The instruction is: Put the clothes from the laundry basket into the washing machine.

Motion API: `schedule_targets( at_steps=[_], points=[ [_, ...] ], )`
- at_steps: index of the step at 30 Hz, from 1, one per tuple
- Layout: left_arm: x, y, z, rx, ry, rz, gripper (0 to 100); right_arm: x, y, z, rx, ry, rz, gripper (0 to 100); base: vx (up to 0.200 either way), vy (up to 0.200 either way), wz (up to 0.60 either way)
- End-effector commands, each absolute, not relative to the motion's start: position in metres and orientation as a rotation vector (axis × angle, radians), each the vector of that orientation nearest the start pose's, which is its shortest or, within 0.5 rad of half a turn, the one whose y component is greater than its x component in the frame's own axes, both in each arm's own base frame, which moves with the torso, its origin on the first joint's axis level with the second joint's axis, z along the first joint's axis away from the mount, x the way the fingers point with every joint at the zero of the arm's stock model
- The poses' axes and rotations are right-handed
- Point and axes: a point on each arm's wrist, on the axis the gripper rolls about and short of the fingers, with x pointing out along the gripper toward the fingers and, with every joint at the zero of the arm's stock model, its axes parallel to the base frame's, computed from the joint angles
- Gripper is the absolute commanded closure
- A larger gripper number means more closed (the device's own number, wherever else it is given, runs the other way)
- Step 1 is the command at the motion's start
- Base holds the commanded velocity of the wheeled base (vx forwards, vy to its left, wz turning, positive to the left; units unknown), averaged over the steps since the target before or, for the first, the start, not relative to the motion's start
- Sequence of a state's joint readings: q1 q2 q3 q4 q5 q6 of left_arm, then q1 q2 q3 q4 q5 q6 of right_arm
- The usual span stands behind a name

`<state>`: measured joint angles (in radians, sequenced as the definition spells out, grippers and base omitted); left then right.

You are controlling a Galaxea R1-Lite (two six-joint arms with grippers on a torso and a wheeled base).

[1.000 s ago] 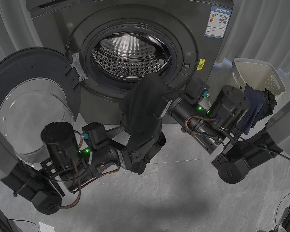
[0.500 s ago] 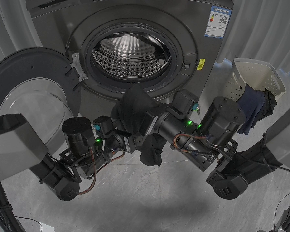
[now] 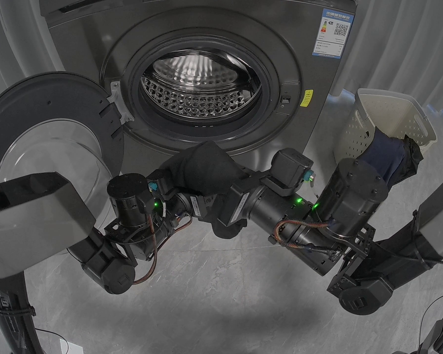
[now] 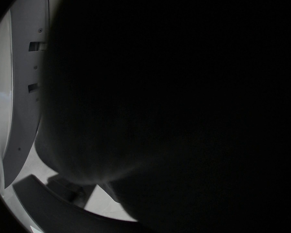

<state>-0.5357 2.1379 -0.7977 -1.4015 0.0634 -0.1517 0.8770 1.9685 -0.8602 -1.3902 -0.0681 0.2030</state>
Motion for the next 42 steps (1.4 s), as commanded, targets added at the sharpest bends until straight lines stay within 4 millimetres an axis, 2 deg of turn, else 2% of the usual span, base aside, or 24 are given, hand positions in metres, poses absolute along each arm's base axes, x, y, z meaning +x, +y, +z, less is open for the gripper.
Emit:
schedule_targets(
  at_steps=[1,3,6,8,9,11,15,22,23,26,29,32,35,39,42],
  points=[
    [0.329,-0.192,0.105,-0.174,-0.038,-0.466,100,0.233,0.272,0.183,0.323,-0.174,0.816,100,0.0,0.0,0.0],
    [0.33,-0.19,0.109,-0.18,-0.06,-0.46,100,0.236,0.269,0.183,0.321,-0.175,0.798,100,0.0,0.0,0.0],
    [0.328,-0.186,0.117,-0.193,-0.097,-0.449,100,0.254,0.251,0.183,0.315,-0.183,0.709,100,0.0,0.0,0.0],
    [0.326,-0.184,0.122,-0.199,-0.11,-0.447,100,0.259,0.246,0.181,0.308,-0.176,0.686,100,0.0,0.0,0.0],
    [0.32,-0.182,0.133,-0.21,-0.13,-0.45,100,0.266,0.238,0.176,0.3,-0.167,0.654,100,0.0,0.0,0.0],
    [0.315,-0.179,0.139,-0.216,-0.139,-0.453,100,0.27,0.233,0.172,0.292,-0.152,0.633,100,0.0,0.0,0.0],
    [0.299,-0.174,0.153,-0.228,-0.159,-0.465,100,0.274,0.234,0.158,0.273,-0.109,0.622,100,0.0,0.0,0.0],
    [0.282,-0.166,0.164,-0.239,-0.17,-0.476,100,0.273,0.243,0.144,0.259,-0.078,0.641,100,0.0,0.0,0.0],
    [0.28,-0.165,0.166,-0.24,-0.173,-0.476,100,0.272,0.244,0.144,0.259,-0.078,0.644,0,0.0,0.0,0.0],
    [0.275,-0.162,0.169,-0.242,-0.179,-0.481,100,0.27,0.245,0.143,0.258,-0.074,0.651,0,0.0,0.0,0.0],
    [0.251,-0.148,0.178,-0.244,-0.184,-0.49,100,0.253,0.227,0.12,0.202,0.003,0.655,0,0.0,0.0,0.0],
    [0.232,-0.136,0.18,-0.242,-0.167,-0.489,100,0.237,0.21,0.104,0.185,0.035,0.706,0,0.0,0.0,0.0],
    [0.213,-0.123,0.171,-0.233,-0.113,-0.507,100,0.217,0.193,0.09,0.158,0.141,0.79,0,0.0,0.0,0.0],
    [0.199,-0.116,0.151,-0.203,-0.03,-0.549,100,0.204,0.181,0.098,0.177,0.148,0.807,0,0.0,0.0,0.0],
    [0.2,-0.113,0.143,-0.196,0.005,-0.52,100,0.216,0.168,0.101,0.195,0.131,0.744,0,0.0,0.0,0.0]
  ],
)
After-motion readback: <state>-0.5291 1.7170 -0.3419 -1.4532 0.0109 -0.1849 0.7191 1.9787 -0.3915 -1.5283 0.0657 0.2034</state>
